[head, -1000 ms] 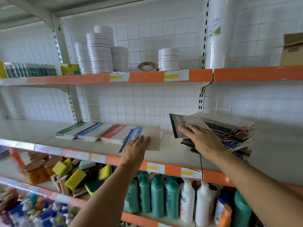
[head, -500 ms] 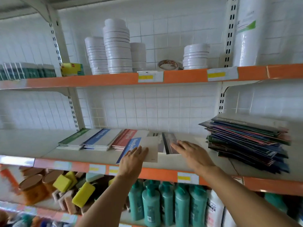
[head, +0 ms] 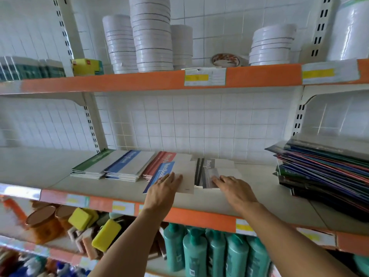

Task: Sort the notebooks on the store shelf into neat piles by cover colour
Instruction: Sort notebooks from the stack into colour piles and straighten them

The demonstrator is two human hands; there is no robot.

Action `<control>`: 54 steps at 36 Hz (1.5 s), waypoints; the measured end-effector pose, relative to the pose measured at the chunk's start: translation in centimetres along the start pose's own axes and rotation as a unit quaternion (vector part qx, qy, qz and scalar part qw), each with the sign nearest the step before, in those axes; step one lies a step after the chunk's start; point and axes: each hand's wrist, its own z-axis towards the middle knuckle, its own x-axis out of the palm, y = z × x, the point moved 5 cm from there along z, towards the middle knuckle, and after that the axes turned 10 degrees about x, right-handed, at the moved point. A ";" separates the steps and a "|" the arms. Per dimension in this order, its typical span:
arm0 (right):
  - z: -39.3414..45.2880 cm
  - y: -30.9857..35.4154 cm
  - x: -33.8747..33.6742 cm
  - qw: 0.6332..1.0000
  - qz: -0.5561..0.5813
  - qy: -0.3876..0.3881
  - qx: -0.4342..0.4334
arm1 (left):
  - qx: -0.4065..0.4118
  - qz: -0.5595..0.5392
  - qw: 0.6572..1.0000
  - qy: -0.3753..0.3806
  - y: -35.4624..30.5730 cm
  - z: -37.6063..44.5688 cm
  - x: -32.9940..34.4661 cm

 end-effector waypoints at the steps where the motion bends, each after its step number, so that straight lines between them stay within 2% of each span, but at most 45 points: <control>1: 0.6 0.1 0.4 1.000 0.003 0.003 0.003 | 0.006 0.012 1.000 -0.004 0.4 0.4 0.3; 3: 1.7 0.1 1.2 1.000 0.009 0.010 0.006 | 0.028 -0.007 0.999 -0.024 1.2 1.0 0.6; 7: 3.5 0.1 2.7 0.998 0.011 0.056 -0.007 | 0.014 -0.008 0.999 -0.038 2.7 1.4 1.3; 11: 4.2 0.2 4.1 0.995 0.021 0.093 -0.029 | -0.017 0.001 1.000 0.006 4.5 1.6 2.3; 14: 4.6 0.3 4.4 0.994 0.028 0.104 -0.027 | -0.027 -0.012 1.000 -0.004 6.0 1.6 2.9; 17: 5.3 0.7 4.3 0.994 0.027 0.101 -0.017 | -0.019 -0.010 0.999 -0.037 7.5 1.7 2.5; 21: 6.2 1.9 4.0 0.996 -0.014 0.085 -0.010 | -0.016 0.001 1.000 0.013 10.3 1.8 2.9; 27: 7.7 5.4 3.2 0.998 -0.024 0.033 0.045 | 0.027 0.029 0.999 -0.031 16.0 2.1 2.0; 29: 8.3 6.9 3.1 0.997 -0.036 0.030 0.059 | 0.038 0.034 0.999 0.012 18.2 2.1 1.7; 33: 8.7 9.3 3.0 0.995 -0.041 0.013 0.090 | 0.078 0.076 0.994 0.018 21.8 2.0 1.8; 39: 8.6 10.6 2.8 0.993 -0.044 0.008 0.107 | 0.099 0.063 0.993 0.032 24.2 2.1 2.7; 44: 9.5 10.9 2.9 0.991 -0.057 -0.003 0.121 | 0.102 0.042 0.994 0.012 24.9 2.3 3.0; 49: 9.6 11.1 3.4 0.991 -0.063 0.000 0.115 | 0.112 0.068 0.991 0.010 25.7 2.4 4.3; 53: 9.8 11.0 3.5 0.990 -0.057 -0.006 0.126 | 0.096 0.019 0.995 -0.014 26.0 2.5 4.2; 54: 9.9 11.1 3.5 0.990 -0.060 -0.007 0.127 | 0.106 0.018 0.994 0.008 26.1 2.7 4.9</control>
